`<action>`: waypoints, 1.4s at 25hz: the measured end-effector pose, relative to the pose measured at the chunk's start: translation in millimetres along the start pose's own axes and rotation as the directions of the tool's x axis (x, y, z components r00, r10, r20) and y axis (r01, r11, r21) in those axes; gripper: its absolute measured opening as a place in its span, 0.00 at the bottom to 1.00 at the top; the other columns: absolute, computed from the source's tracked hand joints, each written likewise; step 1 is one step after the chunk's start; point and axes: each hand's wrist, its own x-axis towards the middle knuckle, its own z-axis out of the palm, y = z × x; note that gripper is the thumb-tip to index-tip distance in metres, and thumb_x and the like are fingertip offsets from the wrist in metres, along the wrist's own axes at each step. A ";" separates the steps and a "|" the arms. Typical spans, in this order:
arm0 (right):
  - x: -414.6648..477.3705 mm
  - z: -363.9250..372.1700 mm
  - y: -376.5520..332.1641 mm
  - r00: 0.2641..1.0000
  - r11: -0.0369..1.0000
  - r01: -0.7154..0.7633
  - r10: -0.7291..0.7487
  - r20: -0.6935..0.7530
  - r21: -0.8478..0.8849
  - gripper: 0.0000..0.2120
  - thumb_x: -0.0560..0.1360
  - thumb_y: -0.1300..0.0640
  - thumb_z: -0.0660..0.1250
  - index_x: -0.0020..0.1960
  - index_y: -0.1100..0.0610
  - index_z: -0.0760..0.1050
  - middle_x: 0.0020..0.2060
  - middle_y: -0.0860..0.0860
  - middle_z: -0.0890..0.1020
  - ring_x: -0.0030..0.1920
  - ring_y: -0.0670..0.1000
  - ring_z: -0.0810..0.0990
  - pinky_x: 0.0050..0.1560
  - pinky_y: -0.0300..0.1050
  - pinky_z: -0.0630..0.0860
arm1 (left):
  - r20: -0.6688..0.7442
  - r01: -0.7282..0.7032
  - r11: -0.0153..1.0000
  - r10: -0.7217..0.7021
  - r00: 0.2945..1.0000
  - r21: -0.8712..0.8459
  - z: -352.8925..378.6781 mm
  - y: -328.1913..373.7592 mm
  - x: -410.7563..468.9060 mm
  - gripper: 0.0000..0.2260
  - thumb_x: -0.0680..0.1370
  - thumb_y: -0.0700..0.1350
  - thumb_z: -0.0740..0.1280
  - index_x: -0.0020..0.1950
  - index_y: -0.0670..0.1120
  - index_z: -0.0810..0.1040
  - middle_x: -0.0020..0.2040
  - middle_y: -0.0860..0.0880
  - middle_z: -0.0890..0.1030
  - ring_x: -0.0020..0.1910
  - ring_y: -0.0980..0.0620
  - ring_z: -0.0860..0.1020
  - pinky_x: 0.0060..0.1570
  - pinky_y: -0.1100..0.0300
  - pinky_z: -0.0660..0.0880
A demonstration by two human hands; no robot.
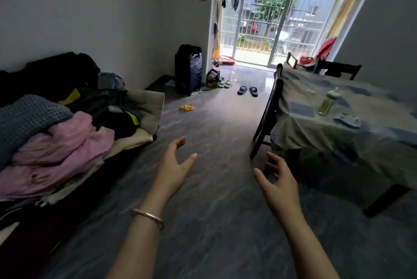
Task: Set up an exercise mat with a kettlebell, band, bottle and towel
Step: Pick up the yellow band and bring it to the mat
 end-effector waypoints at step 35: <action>1011.8 521.1 88.3 0.949 1.000 0.021 -0.017 0.314 -0.011 0.21 0.73 0.51 0.69 0.64 0.46 0.70 0.61 0.43 0.74 0.59 0.40 0.72 0.52 0.37 0.68 | -0.090 0.196 0.980 -0.198 0.976 -0.031 170.1 -179.7 1064.9 0.17 0.75 0.42 0.68 0.61 0.54 0.69 0.60 0.54 0.74 0.62 0.55 0.72 0.65 0.55 0.68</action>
